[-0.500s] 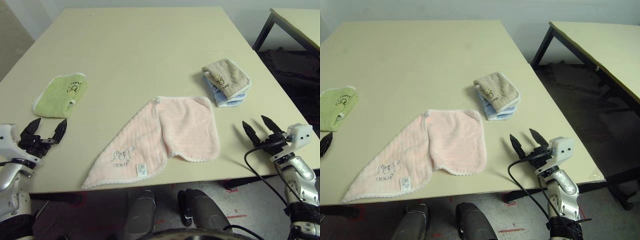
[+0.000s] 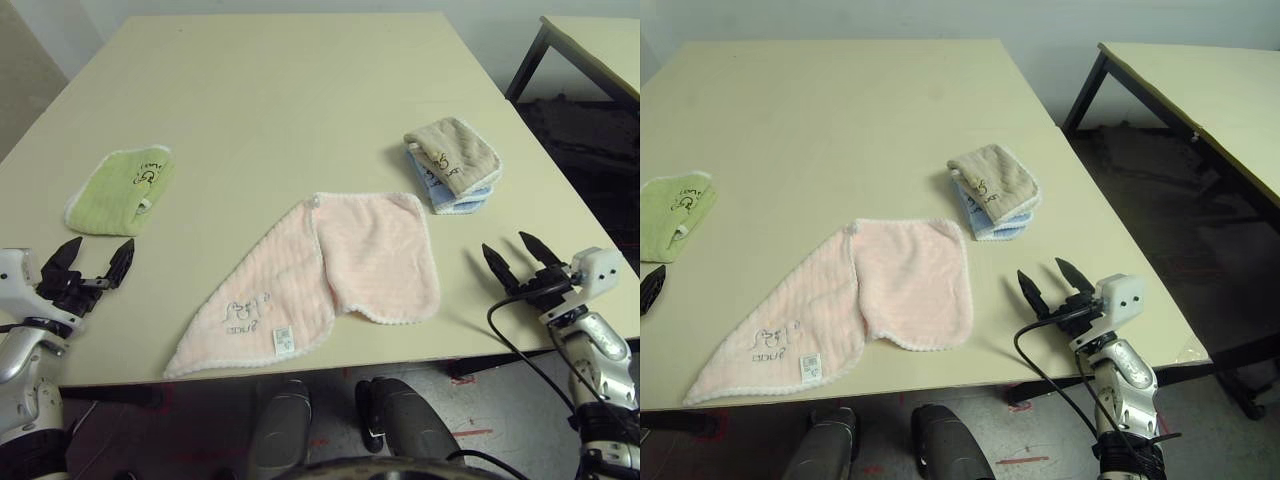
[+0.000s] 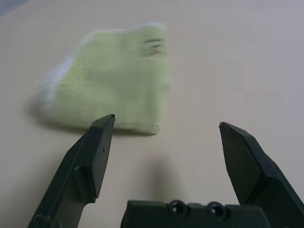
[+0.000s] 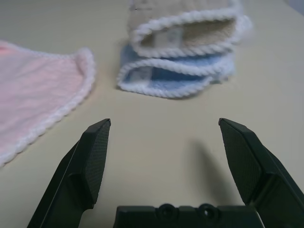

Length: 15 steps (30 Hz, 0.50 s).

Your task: Fold the towel and set it aside.

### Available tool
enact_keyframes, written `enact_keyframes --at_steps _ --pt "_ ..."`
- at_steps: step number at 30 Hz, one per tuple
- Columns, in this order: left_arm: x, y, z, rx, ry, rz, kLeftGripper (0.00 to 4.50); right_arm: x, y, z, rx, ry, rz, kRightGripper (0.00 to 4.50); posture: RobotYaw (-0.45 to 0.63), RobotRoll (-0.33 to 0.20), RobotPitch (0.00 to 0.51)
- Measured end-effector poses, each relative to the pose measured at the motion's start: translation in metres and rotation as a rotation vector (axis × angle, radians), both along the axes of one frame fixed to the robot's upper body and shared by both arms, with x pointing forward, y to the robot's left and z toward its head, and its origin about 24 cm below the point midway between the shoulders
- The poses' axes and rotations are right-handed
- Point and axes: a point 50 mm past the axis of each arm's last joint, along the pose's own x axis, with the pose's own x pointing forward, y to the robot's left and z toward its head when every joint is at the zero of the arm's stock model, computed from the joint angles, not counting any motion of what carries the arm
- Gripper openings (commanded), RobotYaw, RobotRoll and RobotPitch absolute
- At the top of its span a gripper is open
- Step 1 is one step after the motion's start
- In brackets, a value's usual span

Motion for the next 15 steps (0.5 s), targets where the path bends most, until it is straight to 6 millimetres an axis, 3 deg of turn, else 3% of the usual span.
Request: enact_keyframes --at_steps 5,10,15 --pt "0.000 -0.019 0.017 0.073 0.047 -0.307 4.50 0.025 0.026 0.022 -0.003 -0.057 0.127 4.48 0.01 0.000 0.158" --pt "0.000 -0.047 0.020 0.097 0.147 -0.621 4.50 0.046 0.061 0.033 -0.027 0.005 0.289 4.48 0.01 0.000 0.155" --pt "0.005 -0.063 0.026 0.144 0.179 -0.762 4.50 0.069 0.089 0.052 -0.099 0.059 0.355 4.48 0.02 0.000 0.152"
